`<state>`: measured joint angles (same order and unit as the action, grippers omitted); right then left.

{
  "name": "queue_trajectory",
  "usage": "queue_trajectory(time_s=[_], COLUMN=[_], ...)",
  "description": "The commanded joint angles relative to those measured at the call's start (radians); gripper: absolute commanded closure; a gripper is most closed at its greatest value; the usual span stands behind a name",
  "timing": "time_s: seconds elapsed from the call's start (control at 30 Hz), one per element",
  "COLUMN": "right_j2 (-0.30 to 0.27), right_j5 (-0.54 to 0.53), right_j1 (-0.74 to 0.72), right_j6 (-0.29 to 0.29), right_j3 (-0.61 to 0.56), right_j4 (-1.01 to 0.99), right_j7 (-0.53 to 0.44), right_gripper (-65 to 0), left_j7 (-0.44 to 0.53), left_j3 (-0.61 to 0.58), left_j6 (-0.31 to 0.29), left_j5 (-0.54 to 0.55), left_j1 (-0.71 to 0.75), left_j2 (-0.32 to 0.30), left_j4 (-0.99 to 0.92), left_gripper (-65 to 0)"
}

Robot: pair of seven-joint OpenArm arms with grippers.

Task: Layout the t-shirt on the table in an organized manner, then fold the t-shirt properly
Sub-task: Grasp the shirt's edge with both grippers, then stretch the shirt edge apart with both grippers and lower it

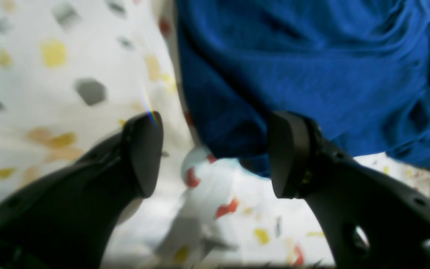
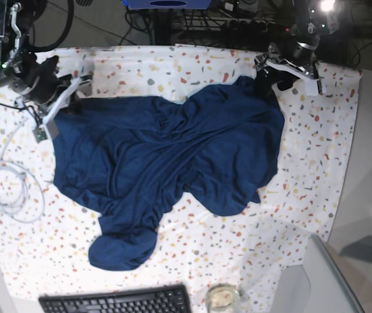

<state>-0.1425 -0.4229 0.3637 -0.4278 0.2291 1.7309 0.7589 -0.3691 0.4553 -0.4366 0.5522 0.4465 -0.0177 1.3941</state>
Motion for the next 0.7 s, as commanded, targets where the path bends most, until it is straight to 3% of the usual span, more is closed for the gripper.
queue_trajectory(time_s=[0.0, 0.07, 0.1, 0.13, 0.2, 0.27, 0.37, 0.43, 0.53, 0.67], right_j2=[-0.007, 0.025, 0.04, 0.051, 0.067, 0.068, 0.068, 0.068, 0.068, 0.077], right_j5=[-0.014, -0.014, -0.014, -0.014, -0.014, -0.014, -0.014, -0.014, -0.014, -0.014], right_j1=[0.002, -0.001, -0.004, -0.018, -0.039, -0.065, -0.131, -0.179, -0.216, -0.22], right_j6=[-0.003, -0.003, -0.004, -0.006, -0.032, -0.115, -0.233, -0.27, -0.27, -0.27], right_j3=[0.049, 0.141, 0.189, 0.223, 0.273, 0.303, 0.341, 0.384, 0.421, 0.378], right_j4=[0.013, 0.001, -0.013, -0.026, -0.067, -0.125, -0.257, -0.342, -0.406, -0.408], right_j7=[-0.019, -0.019, -0.019, -0.019, -0.019, -0.019, -0.019, -0.012, -0.011, -0.009], right_gripper=[-3.2, -13.1, -21.0, -28.7, -44.9, -54.8, -55.7, -55.7, -55.7, -55.5], left_j7=[-0.005, -0.005, -0.005, -0.005, -0.005, -0.005, -0.006, -0.006, -0.006, -0.006], left_j3=[-0.013, -0.03, -0.034, -0.034, -0.03, -0.03, -0.039, -0.036, -0.031, -0.031], left_j6=[-0.005, -0.005, -0.005, -0.005, -0.005, -0.005, -0.005, -0.005, -0.001, 0.0], left_j5=[0.002, 0.002, 0.002, 0.002, 0.002, 0.002, 0.002, 0.002, 0.002, 0.002], left_j1=[-0.01, -0.015, -0.027, -0.035, -0.039, -0.039, -0.039, -0.038, -0.012, 0.011], left_j2=[-0.005, -0.005, -0.005, -0.005, -0.006, -0.017, -0.061, -0.078, -0.121, -0.161], left_j4=[-0.008, -0.042, -0.049, -0.057, -0.058, -0.045, -0.023, -0.003, 0.047, 0.116], left_gripper=[-41.6, -37.4, -30.6, -22.7, 0.0, 0.0, 0.0, 0.0, 0.0, 0.0])
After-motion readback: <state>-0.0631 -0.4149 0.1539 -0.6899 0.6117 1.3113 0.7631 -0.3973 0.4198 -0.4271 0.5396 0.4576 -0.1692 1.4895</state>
